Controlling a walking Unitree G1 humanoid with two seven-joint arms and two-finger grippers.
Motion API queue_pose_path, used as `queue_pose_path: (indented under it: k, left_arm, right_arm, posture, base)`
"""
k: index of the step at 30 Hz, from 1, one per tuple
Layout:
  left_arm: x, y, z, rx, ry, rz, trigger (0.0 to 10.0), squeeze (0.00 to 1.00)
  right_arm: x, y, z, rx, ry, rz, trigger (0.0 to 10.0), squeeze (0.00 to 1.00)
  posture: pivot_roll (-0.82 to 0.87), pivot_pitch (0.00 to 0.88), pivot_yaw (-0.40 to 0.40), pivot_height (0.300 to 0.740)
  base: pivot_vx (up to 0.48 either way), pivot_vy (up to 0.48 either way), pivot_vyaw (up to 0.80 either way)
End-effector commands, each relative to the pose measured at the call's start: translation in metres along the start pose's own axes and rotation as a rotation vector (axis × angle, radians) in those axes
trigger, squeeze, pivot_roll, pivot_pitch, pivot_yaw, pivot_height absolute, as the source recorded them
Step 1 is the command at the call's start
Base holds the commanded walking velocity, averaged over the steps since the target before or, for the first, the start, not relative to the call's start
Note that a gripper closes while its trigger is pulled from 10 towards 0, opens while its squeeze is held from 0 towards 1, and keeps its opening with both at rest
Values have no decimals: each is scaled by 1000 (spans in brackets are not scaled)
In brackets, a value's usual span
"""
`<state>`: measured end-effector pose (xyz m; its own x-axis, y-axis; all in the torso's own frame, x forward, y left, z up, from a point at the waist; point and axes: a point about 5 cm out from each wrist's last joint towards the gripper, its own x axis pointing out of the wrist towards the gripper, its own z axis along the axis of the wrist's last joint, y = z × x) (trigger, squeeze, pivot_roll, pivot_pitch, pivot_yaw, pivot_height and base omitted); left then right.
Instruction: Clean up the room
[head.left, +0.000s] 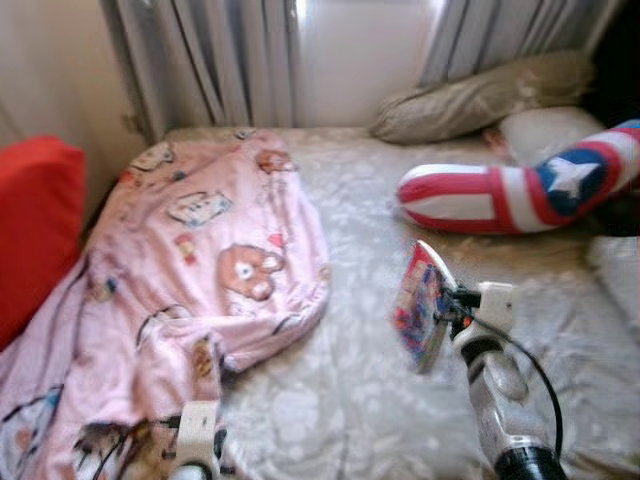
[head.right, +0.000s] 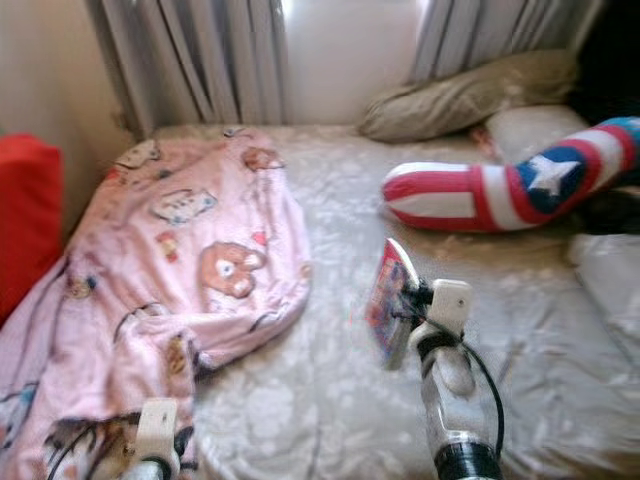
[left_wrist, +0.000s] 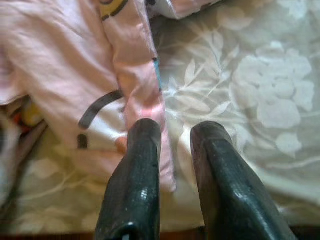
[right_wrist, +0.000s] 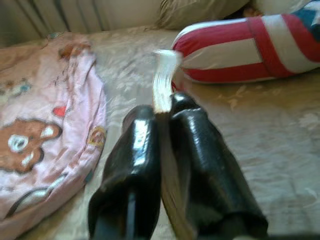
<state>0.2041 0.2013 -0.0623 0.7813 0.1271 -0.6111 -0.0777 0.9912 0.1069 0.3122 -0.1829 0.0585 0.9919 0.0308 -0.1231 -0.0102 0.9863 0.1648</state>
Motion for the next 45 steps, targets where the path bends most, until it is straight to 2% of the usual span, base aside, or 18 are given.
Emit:
queue_pose_path:
  k: [1, 18, 45]
  left_arm:
    - [-1, 1, -2, 15, 7, 0, 10000, 0]
    - [-1, 1, -3, 18, 9, 2, 10000, 0]
    - [0, 3, 0, 28, 9, -1, 10000, 0]
  right_arm:
    - [4, 2, 11, -2, -50, 13, 10000, 0]
    - [2, 5, 8, 2, -32, 35, 10000, 0]
    - [1, 9, 3, -15, 1, 67, 10000, 0]
  posture:
    - [37, 0, 21, 740]
    - [43, 0, 16, 740]
    - [33, 0, 29, 740]
  base:
    - [0, 0, 0]
    - [0, 0, 0]
    - [0, -347, 0]
